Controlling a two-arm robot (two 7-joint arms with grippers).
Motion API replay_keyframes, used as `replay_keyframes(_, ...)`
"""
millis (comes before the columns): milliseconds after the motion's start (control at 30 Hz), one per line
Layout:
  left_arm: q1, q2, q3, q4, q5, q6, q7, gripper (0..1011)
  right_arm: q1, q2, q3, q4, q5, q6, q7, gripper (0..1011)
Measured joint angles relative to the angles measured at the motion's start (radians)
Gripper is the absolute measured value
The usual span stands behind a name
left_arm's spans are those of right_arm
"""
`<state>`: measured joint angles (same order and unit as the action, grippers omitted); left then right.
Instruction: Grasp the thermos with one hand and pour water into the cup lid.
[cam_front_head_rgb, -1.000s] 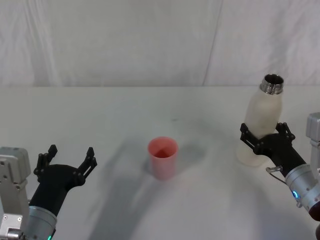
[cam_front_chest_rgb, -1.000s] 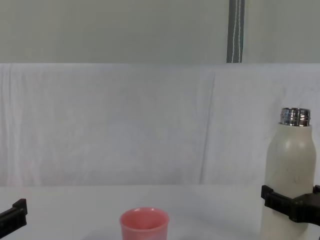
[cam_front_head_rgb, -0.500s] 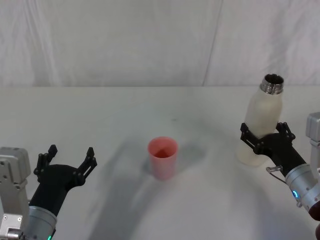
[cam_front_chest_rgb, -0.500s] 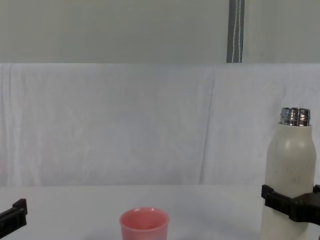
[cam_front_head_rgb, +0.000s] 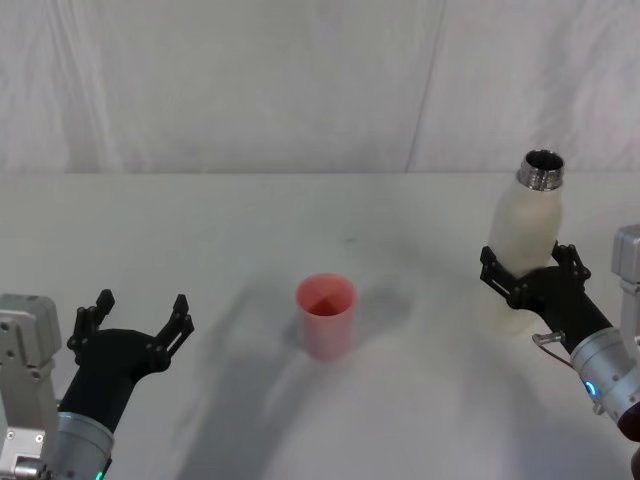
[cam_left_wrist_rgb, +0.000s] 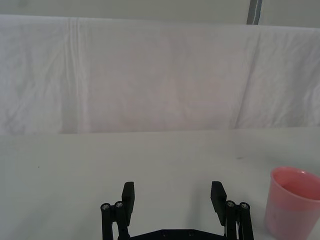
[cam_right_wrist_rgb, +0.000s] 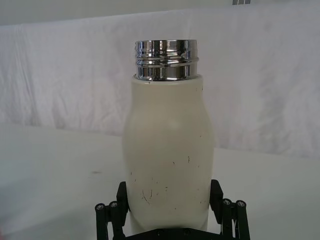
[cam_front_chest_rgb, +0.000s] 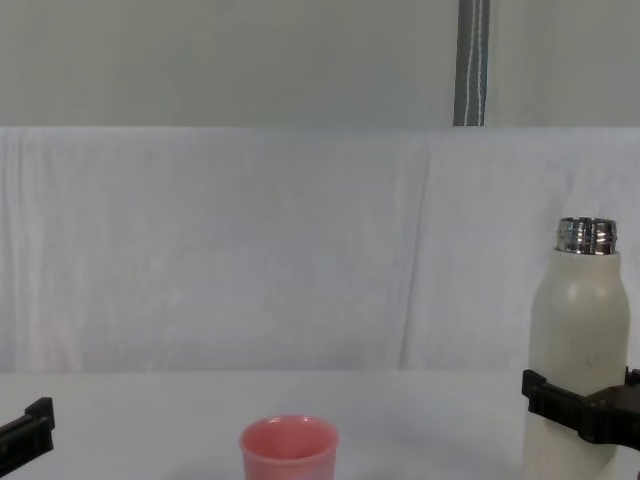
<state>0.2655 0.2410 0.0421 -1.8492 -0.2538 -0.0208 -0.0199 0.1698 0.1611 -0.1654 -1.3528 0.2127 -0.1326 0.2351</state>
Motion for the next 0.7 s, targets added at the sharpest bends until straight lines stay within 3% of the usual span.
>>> replay_keyframes(700,0.0,0.0,0.0,0.0,0.0,0.0,0.0,1001,-0.028,0.003,-0.003,-0.052,0.003,0.038,-0.006,1000)
